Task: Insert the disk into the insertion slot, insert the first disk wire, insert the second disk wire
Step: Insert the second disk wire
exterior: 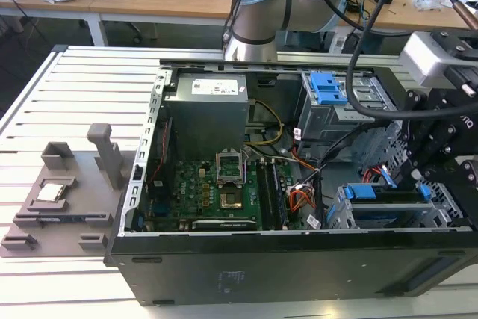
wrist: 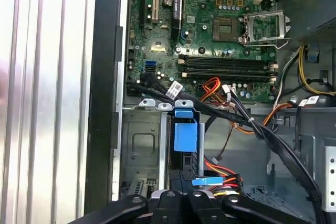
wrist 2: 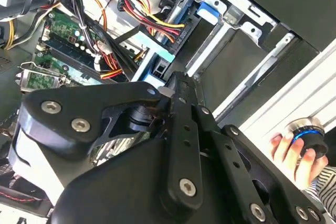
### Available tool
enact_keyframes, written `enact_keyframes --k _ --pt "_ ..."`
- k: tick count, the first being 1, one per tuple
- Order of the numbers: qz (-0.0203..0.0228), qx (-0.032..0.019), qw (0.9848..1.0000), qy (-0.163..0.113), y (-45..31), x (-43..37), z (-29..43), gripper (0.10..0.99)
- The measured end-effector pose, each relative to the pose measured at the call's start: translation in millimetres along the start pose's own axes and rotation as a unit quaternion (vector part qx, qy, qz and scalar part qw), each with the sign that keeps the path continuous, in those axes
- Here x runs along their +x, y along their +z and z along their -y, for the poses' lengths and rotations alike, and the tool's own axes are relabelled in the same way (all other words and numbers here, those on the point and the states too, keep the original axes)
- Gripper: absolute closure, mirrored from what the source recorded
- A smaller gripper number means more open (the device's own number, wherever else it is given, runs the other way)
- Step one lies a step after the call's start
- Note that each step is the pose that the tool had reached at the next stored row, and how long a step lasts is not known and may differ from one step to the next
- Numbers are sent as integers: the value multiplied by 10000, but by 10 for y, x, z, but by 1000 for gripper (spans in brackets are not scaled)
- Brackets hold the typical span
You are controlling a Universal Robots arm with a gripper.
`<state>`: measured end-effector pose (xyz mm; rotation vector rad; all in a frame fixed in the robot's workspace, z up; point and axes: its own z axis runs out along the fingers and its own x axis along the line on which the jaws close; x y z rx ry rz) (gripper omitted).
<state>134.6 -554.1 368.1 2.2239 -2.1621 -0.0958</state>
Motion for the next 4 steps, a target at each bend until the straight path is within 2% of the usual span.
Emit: enact_keyframes --k 4 --pt "0 0 10000 0 -1 0 0 980"
